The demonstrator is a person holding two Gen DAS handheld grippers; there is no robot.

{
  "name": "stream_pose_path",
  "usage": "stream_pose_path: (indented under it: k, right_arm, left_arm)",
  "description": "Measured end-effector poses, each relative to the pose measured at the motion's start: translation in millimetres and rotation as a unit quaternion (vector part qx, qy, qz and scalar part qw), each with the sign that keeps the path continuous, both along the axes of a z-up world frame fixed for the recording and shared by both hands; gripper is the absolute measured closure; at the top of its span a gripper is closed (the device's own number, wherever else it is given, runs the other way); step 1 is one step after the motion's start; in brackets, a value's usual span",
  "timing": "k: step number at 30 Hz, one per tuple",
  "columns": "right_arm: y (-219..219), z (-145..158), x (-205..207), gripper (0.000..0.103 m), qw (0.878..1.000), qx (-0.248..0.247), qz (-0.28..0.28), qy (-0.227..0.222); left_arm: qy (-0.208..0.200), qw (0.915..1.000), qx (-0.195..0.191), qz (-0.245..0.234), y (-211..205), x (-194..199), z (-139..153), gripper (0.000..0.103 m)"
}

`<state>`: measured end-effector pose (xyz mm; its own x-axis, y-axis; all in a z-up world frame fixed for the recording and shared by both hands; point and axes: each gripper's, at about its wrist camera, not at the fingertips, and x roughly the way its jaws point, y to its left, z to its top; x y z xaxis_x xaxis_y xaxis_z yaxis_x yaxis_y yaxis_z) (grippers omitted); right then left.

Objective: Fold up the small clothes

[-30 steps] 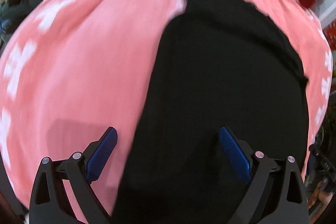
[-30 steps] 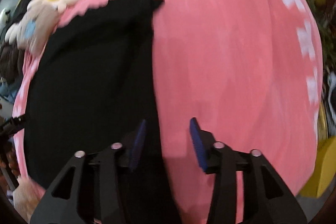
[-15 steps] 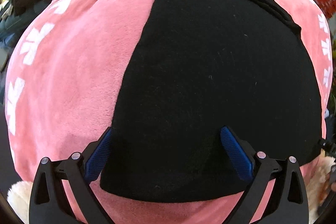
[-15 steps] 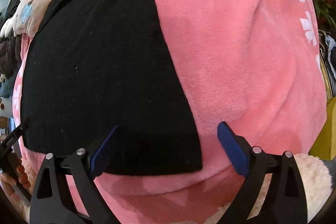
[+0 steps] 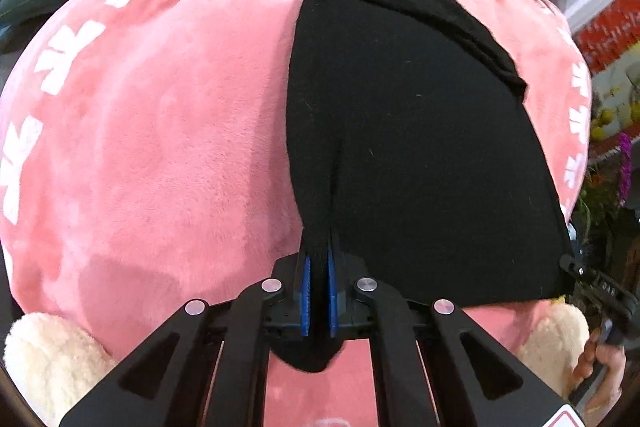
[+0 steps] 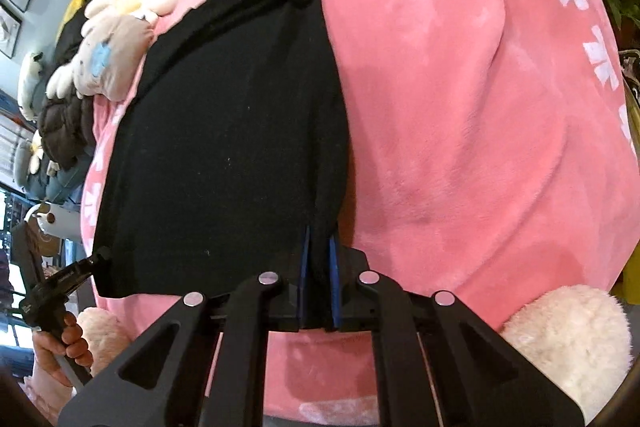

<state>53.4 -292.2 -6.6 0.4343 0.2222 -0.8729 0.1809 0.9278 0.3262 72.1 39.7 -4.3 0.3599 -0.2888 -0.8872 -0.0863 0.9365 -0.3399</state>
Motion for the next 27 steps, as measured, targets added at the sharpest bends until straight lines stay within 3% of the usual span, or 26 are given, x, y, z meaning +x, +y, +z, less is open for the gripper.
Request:
stream_pose_path:
  k: [5,7,8,11,12,13,18,20,21,22,25,27]
  right_arm:
    - [21,-7,4,0.095,0.999,-0.037,0.036,0.001]
    - [24,-15,3,0.090,0.998,-0.047,0.046,0.016]
    - [24,-20,6,0.088,0.997,-0.052,0.045,0.026]
    - [25,-30,7,0.063,0.996,-0.069,0.039,0.039]
    - [24,-31,7,0.046,0.996,-0.073,0.036,0.038]
    - [26,-32,6,0.036,0.996,-0.078,0.032,0.037]
    - [19,-51,10,0.033,0.997,-0.051,0.013,0.060]
    - [16,-48,9,0.049,0.998,-0.041,0.006,0.048]
    - [13,-45,9,0.082,0.999,-0.021,0.006,0.045]
    - [10,-43,9,0.094,0.999,0.010,0.003,0.047]
    - [9,-26,3,0.095,0.999,0.015,0.013,0.036]
    - [6,-9,-6,0.095,0.999,0.022,0.017,0.025]
  left_arm:
    - [0.014,0.9996,0.020,0.012,5,-10,-5,0.092]
    - [0.043,0.9982,0.026,0.031,7,-7,-21,0.060]
    - [0.051,0.9975,0.025,0.042,11,-8,-28,0.056]
    - [0.049,0.9970,0.020,0.057,15,-10,-37,0.051]
    - [0.047,0.9970,0.014,0.060,15,-10,-38,0.046]
    - [0.044,0.9971,0.006,0.061,16,-10,-38,0.041]
    - [0.037,0.9984,0.024,0.036,-2,4,-41,0.029]
    - [0.021,0.9994,0.015,0.023,-6,8,-39,0.040]
    - [0.019,0.9997,0.007,0.016,-6,9,-37,0.061]
    - [0.024,0.9996,-0.004,0.013,-5,11,-36,0.095]
    - [0.048,0.9964,-0.067,0.023,1,13,-31,0.100]
    - [0.038,0.9967,-0.070,0.018,3,10,-16,0.100]
